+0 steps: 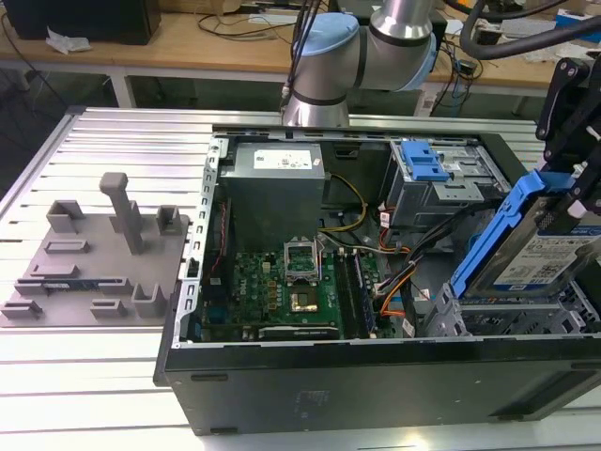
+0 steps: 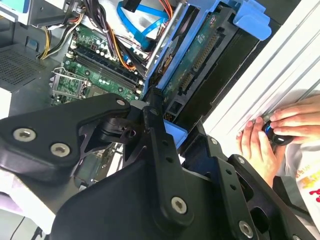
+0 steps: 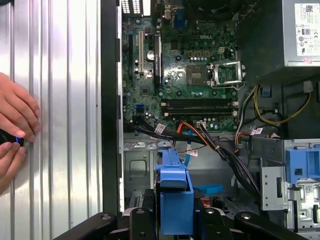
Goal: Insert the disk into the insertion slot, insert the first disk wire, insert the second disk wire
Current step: 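Insert the disk into the insertion slot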
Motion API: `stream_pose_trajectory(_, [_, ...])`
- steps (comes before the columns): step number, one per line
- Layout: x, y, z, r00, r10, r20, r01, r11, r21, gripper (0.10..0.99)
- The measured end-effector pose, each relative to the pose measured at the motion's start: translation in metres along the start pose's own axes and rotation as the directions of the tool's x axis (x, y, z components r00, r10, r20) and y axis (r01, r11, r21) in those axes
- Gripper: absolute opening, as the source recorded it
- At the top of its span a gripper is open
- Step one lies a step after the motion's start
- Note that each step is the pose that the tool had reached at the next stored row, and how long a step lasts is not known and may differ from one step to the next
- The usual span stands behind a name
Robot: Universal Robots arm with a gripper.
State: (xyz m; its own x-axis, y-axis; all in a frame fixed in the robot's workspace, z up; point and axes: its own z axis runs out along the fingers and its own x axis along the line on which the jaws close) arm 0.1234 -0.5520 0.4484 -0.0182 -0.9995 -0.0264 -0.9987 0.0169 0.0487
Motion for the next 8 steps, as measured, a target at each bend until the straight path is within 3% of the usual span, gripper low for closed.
stream_pose_trajectory(8, [0.0006,-0.0009,0.0120,1.0000,0.000,0.0000,0.000,1.0000,-0.004,0.369])
